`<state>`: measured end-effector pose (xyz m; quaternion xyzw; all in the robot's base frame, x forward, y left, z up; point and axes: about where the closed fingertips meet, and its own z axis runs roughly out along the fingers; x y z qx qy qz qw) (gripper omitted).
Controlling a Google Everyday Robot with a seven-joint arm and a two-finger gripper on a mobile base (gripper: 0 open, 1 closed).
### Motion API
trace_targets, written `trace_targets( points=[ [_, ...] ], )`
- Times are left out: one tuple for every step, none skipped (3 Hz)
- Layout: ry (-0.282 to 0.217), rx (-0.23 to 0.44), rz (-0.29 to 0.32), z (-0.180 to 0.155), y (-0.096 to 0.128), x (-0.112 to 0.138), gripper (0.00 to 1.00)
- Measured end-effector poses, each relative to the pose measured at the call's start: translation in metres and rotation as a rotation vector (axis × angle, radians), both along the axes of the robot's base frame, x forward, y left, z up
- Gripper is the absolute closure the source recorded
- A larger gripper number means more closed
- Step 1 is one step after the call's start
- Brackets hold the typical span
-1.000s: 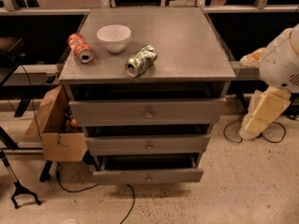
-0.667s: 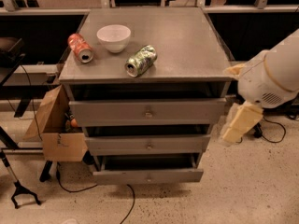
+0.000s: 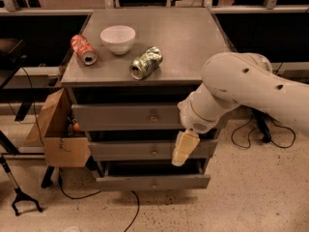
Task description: Open middle drawer
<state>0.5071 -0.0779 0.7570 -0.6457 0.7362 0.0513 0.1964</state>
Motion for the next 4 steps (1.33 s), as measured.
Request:
trace_targets(
  points=[
    [0.0, 0.0, 0.001, 0.0, 0.0, 0.0, 0.0],
    [-0.025, -0.025, 0.004, 0.007, 0.001, -0.002, 0.0],
    [-0.053, -0.087, 0.025, -0.014, 0.017, -0.006, 0.0],
    [-0.006, -0.152, 0.032, -0.086, 0.025, -0.023, 0.0]
  ],
)
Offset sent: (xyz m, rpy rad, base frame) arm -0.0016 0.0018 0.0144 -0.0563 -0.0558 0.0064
